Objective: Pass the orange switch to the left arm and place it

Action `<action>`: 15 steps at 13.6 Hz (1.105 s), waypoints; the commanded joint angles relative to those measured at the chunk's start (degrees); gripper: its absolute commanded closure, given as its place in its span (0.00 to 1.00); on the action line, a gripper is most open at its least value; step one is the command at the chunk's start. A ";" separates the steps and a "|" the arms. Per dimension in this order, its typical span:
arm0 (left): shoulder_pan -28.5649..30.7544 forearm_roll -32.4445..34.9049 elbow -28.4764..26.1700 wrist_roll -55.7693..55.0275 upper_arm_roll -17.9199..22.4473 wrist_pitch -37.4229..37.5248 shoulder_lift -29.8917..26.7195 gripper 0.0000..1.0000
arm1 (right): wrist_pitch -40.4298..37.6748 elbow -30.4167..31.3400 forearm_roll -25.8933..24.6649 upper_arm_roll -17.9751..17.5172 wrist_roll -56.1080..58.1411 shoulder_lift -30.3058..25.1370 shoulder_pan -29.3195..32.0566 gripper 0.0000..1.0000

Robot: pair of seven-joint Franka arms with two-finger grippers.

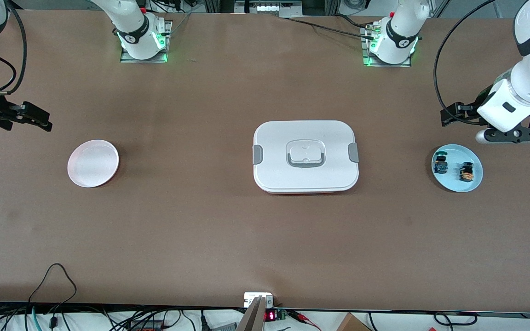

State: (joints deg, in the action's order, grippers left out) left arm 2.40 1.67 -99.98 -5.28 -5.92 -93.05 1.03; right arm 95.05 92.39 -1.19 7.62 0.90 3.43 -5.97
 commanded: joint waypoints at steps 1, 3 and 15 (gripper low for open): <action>-0.29 -0.96 2.23 0.00 0.39 -0.11 1.16 0.00 | -1.36 -1.07 -0.04 -0.33 0.77 -0.26 0.43 0.00; 0.67 -1.05 3.91 0.27 0.74 -0.02 1.87 0.00 | -1.36 -1.07 -0.04 -0.33 0.86 -0.17 0.43 0.00; 1.82 -1.05 6.64 0.27 0.21 2.35 2.66 0.00 | -2.33 -2.04 -0.65 -0.07 0.86 -0.17 0.78 0.00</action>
State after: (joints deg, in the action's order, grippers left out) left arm 3.97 1.67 -95.53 -5.24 -5.47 -92.39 2.41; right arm 93.67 91.06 -1.21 7.74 0.92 3.41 -5.83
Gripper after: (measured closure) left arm 0.000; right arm 0.000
